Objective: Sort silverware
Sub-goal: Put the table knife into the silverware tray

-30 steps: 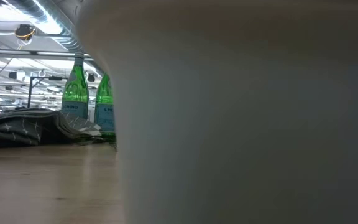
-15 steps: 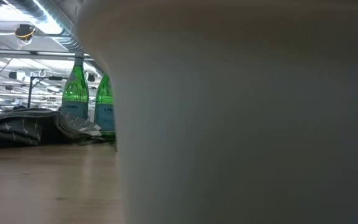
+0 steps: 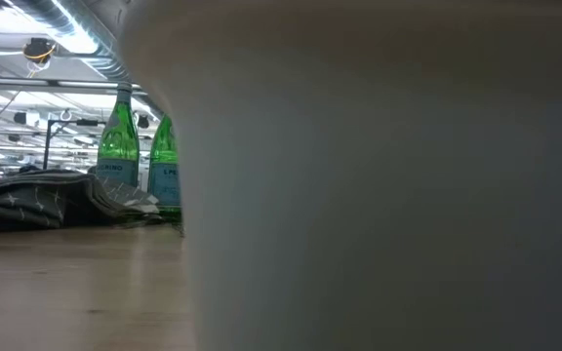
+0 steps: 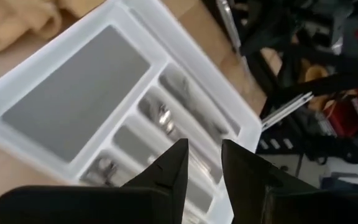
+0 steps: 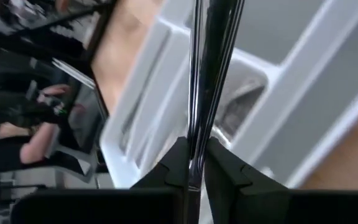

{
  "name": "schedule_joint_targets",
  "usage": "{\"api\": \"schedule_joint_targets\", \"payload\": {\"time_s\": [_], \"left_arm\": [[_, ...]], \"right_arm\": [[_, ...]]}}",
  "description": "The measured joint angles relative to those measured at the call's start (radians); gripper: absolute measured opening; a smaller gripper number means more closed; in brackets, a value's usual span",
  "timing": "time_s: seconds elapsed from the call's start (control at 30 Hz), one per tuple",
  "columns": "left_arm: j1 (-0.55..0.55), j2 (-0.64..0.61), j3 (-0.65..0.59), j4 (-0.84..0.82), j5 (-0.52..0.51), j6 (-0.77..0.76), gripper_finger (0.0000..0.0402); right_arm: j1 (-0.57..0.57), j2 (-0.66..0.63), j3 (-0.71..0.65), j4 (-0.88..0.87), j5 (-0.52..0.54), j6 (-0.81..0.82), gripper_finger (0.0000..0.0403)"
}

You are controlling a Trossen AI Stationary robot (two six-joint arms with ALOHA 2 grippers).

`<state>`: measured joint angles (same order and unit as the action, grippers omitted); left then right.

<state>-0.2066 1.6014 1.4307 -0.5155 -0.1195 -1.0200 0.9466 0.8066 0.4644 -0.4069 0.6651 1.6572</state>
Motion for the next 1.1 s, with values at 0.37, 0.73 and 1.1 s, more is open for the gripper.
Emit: {"api": "schedule_joint_targets", "payload": {"time_s": [0.37,0.73,1.1], "left_arm": [[0.0,0.158,0.0,0.315,-0.023,0.092,0.0086],[0.0,0.216,0.0,0.428,-0.023,0.15,0.0086],[-0.003,0.216,0.0,0.472,-0.023,0.364,0.0086]], "right_arm": [[0.0,0.0,0.0,0.055,0.171,-0.017,0.0037],[-0.042,0.0,0.0,0.112,0.371,-0.017,0.0037],[-0.232,0.0,0.0,0.157,0.369,-0.047,0.0037]]}}
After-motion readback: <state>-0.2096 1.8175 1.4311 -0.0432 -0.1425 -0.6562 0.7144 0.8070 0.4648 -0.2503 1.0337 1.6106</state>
